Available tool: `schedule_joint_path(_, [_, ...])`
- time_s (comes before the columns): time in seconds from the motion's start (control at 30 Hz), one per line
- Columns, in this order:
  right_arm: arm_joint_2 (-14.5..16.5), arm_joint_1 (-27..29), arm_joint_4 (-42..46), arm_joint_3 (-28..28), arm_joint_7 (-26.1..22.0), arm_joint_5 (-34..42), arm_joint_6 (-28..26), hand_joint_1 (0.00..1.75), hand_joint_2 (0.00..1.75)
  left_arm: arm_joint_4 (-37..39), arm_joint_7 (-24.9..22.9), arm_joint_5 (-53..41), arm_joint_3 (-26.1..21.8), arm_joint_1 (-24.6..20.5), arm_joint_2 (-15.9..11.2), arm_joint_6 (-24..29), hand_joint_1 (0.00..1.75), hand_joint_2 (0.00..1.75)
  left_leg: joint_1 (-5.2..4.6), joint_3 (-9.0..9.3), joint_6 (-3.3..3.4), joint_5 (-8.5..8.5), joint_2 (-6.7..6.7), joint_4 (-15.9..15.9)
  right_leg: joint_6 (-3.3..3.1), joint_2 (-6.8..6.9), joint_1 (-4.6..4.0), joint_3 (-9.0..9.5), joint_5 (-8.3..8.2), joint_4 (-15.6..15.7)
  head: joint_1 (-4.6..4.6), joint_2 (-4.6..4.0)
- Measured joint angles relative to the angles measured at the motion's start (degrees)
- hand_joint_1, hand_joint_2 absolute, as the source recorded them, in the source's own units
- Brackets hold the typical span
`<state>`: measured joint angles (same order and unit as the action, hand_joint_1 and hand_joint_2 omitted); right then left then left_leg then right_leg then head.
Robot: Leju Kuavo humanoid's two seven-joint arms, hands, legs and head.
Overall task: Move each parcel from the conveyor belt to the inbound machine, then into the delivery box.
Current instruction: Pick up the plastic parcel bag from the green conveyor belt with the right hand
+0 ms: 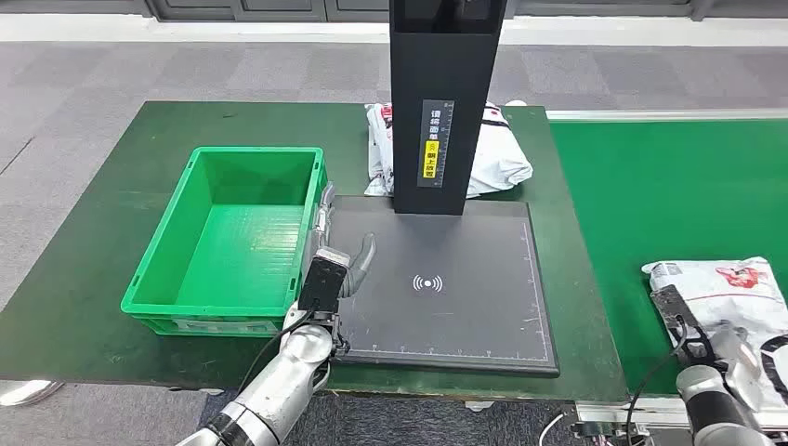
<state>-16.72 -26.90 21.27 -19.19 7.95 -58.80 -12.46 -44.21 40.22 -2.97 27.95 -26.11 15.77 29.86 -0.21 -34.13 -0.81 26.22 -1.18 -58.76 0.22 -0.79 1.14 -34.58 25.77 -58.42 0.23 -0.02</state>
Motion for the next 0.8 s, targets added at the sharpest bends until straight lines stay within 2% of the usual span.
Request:
schedule_joint_path(0.07, [-0.01,0.05,0.00,0.19,-0.92,0.21,1.60,1.75,1.75,0.01,0.00,-0.01,-0.03,-0.04,-0.04,-0.10,0.00,1.75,0.00,0.01,0.00,0.00,0.01,0.00,0.00,-0.01,0.00,0.00,0.00,0.00,-0.01,0.00])
schedule_joint_path(0.17, [-0.05,0.32,0.02,0.57,-4.74,1.37,5.59,1.75,1.75,0.09,0.00,-0.08,-0.20,-0.17,-0.19,-0.22,0.00,1.75,0.01,0.02,0.00,0.00,0.03,0.00,0.00,-0.02,-0.01,0.00,0.00,0.00,-0.01,0.01])
schedule_joint_path(0.23, [-0.15,0.54,0.02,0.63,-7.11,2.18,6.39,1.75,1.75,0.14,0.00,-0.19,-0.35,-0.22,-0.26,-0.21,0.00,1.75,0.01,0.02,0.01,0.00,0.03,-0.01,0.00,-0.02,-0.02,0.01,0.00,0.00,-0.01,0.01])
schedule_joint_path(0.57, [-0.28,1.11,0.02,0.65,-8.88,2.96,7.22,1.75,1.75,0.14,0.00,-0.42,-0.48,-0.22,-0.47,-0.14,0.00,1.75,0.01,0.01,0.06,-0.03,0.03,-0.04,0.06,-0.02,-0.02,0.03,-0.04,0.01,-0.01,0.01])
schedule_joint_path(0.7, [-0.17,1.63,0.27,0.68,-11.91,4.73,6.64,1.75,1.75,0.03,0.00,-0.42,-0.68,-0.13,-0.57,0.57,0.00,1.75,0.01,-0.03,0.06,-0.02,0.02,-0.04,0.07,-0.01,-0.02,0.03,-0.04,0.00,-0.01,0.00])
schedule_joint_path(0.8, [0.47,2.51,1.52,0.78,-15.20,7.49,3.54,1.75,1.75,-0.42,0.00,-0.11,-1.38,0.07,-0.69,1.32,0.00,1.75,0.01,-0.08,0.07,-0.02,0.02,-0.04,0.07,0.01,-0.02,0.03,-0.04,0.00,0.00,0.00])
